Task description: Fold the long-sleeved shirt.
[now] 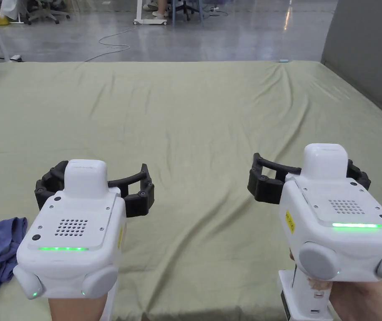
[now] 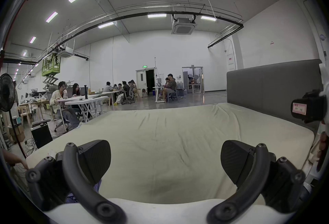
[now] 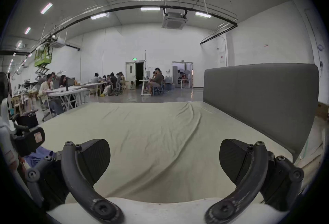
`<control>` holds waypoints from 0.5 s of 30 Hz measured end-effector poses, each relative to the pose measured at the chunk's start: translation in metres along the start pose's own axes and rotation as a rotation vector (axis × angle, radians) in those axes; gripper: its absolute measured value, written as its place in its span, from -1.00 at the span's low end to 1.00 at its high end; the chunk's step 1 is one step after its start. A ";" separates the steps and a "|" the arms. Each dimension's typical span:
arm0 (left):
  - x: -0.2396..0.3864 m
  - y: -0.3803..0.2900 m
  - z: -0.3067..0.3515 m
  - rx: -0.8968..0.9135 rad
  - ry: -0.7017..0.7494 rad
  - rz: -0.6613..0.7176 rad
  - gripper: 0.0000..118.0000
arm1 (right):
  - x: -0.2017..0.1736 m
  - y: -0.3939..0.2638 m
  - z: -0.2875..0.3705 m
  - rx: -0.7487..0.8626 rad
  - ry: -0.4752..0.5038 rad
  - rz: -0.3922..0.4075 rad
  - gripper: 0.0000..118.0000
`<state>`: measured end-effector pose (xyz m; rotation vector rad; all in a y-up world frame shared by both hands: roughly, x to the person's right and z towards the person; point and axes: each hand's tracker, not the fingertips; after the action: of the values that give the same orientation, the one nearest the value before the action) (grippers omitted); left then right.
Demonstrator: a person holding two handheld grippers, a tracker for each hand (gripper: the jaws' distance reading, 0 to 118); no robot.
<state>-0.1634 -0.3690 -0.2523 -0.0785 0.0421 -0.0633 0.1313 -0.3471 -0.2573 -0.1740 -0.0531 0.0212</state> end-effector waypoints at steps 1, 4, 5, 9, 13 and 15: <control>0.000 0.000 0.000 0.000 -0.002 0.000 1.00 | -0.003 -0.002 -0.001 -0.006 -0.016 0.021 1.00; 0.000 0.001 0.000 0.000 -0.005 0.005 1.00 | -0.010 -0.006 -0.004 -0.029 -0.052 0.088 1.00; 0.000 0.001 0.000 -0.002 -0.007 0.005 1.00 | -0.012 -0.007 -0.005 -0.028 -0.060 0.103 1.00; 0.000 -0.002 0.000 -0.007 -0.004 -0.001 1.00 | -0.013 -0.009 -0.008 -0.005 -0.130 0.090 1.00; -0.002 -0.002 0.000 -0.010 0.001 0.006 1.00 | -0.003 -0.001 -0.008 -0.017 -0.103 -0.002 1.00; -0.002 -0.001 0.000 -0.010 0.003 0.008 1.00 | 0.000 0.000 -0.006 -0.039 -0.097 -0.032 1.00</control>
<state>-0.1656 -0.3702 -0.2525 -0.0886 0.0458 -0.0549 0.1319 -0.3480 -0.2636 -0.2107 -0.1536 -0.0032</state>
